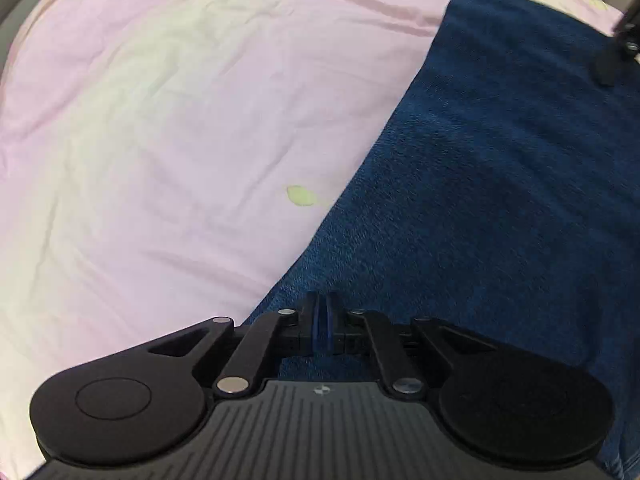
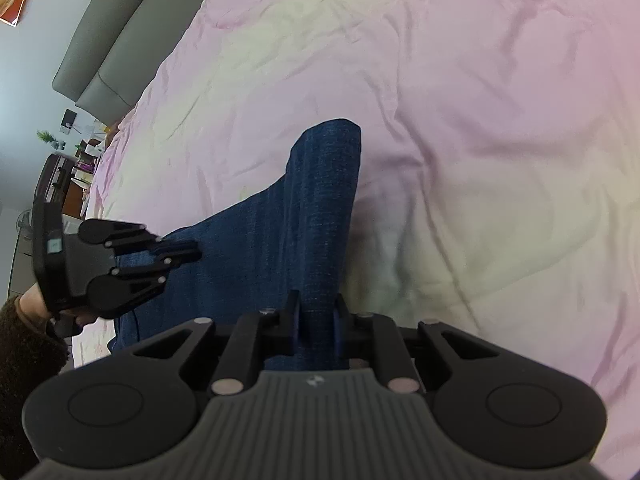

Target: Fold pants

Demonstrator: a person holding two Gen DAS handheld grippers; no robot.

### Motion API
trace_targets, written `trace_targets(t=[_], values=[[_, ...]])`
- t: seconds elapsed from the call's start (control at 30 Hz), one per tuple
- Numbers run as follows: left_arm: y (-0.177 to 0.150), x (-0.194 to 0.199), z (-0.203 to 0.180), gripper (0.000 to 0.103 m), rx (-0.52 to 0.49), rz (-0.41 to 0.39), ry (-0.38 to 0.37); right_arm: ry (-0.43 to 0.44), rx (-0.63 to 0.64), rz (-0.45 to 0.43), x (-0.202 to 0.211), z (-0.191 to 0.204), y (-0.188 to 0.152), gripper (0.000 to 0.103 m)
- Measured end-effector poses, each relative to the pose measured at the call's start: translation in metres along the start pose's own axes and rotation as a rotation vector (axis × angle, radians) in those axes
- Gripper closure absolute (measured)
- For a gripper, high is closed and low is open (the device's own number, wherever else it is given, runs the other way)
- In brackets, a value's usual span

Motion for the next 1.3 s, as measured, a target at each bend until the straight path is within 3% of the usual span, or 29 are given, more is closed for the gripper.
trace_targets(t=[0.1,0.23,0.33,0.5,0.7,0.87,1.0,1.1,1.2,1.3], values=[[-0.004,-0.013,0.005,0.096,0.047,-0.009,-0.009,0.028,0.001,-0.007,0.008,0.011,0.003,0.094],[-0.017,0.011,0.005,0.096,0.079,-0.047,0.032,0.040,0.020,-0.015,0.014,0.039,0.007,0.095],[-0.038,0.051,0.010,0.094,0.107,-0.077,0.055,0.054,0.015,-0.011,0.019,0.062,0.010,0.095],[-0.085,0.127,0.020,0.093,0.236,-0.168,0.069,0.083,0.013,-0.029,0.027,0.108,0.012,0.095],[-0.146,0.193,0.038,0.093,0.387,-0.211,0.097,0.134,0.062,-0.040,0.016,0.196,0.009,0.094],[-0.209,0.219,0.058,0.093,0.528,-0.206,0.142,0.195,0.094,-0.015,-0.031,0.284,-0.005,0.094],[-0.250,0.226,0.073,0.093,0.638,-0.223,0.150,0.235,0.087,0.040,-0.091,0.342,-0.026,0.094],[-0.267,0.232,0.072,0.093,0.692,-0.248,0.138,0.215,0.058,0.088,-0.145,0.367,-0.046,0.094],[-0.277,0.243,0.081,0.093,0.720,-0.254,0.132,0.192,0.011,0.135,-0.192,0.375,-0.065,0.103],[-0.290,0.244,0.087,0.093,0.740,-0.254,0.126,0.242,-0.019,0.183,-0.228,0.390,-0.080,0.103]])
Point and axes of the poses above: each gripper's, at about its wrist camera, not at the fingertips, and x roughly against the way its jaws point, z to its left, y to its top, the point moved 1 cm from there along -x, roughly the way its jaws point, and after that the axes turned 10 degrees about -z, right-handed, at the moved point
